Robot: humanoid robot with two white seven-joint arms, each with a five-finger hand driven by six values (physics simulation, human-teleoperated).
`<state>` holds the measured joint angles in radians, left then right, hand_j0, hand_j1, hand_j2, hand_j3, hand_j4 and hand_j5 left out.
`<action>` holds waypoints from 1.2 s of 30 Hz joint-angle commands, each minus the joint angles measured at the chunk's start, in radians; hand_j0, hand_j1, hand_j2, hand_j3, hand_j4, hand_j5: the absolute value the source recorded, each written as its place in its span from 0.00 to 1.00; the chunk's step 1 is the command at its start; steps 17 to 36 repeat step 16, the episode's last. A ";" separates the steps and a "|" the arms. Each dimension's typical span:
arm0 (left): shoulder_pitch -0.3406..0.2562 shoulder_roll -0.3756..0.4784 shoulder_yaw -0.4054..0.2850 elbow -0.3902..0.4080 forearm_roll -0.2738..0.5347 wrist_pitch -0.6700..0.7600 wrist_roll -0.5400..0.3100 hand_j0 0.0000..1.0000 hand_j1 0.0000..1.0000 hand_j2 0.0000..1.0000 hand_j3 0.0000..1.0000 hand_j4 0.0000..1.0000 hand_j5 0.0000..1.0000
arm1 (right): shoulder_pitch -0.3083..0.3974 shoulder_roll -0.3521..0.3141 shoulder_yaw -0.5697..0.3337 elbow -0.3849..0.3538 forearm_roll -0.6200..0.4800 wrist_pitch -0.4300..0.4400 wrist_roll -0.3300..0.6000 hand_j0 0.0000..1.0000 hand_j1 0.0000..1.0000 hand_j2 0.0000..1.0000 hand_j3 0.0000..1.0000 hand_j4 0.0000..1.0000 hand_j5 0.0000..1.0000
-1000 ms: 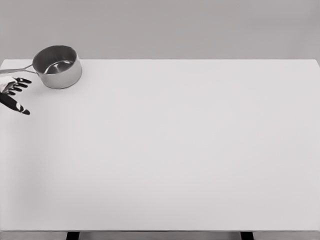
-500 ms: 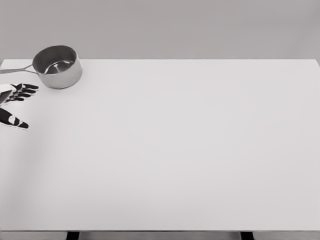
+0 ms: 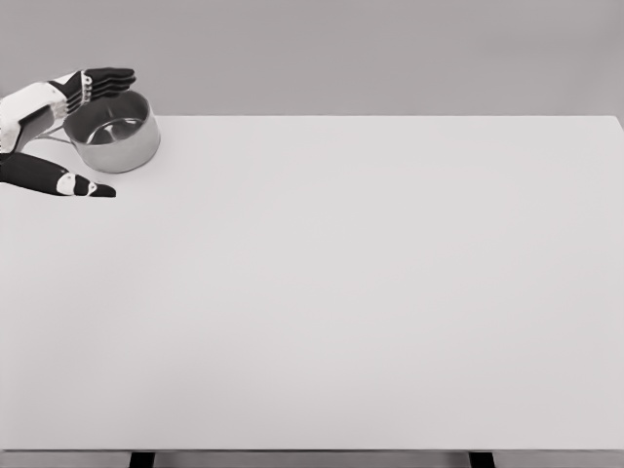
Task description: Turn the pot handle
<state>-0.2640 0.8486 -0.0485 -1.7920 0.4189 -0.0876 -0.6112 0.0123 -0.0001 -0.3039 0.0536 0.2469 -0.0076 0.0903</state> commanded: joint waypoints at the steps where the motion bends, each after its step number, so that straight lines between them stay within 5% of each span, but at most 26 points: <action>1: 0.006 -0.049 0.004 -0.009 0.005 -0.073 0.000 1.00 1.00 1.00 1.00 1.00 1.00 | 0.000 0.000 0.000 0.000 0.000 0.000 0.000 1.00 1.00 1.00 1.00 1.00 1.00; 8: 0.086 -0.098 0.009 -0.006 0.003 -0.067 0.000 1.00 1.00 1.00 1.00 1.00 1.00 | 0.000 0.000 -0.001 0.000 0.000 0.000 0.000 1.00 1.00 1.00 1.00 1.00 1.00; 36: 0.085 -0.098 0.006 0.000 0.000 -0.066 0.000 1.00 1.00 1.00 1.00 1.00 1.00 | 0.000 0.000 0.000 0.000 0.000 0.000 0.000 1.00 1.00 1.00 1.00 1.00 1.00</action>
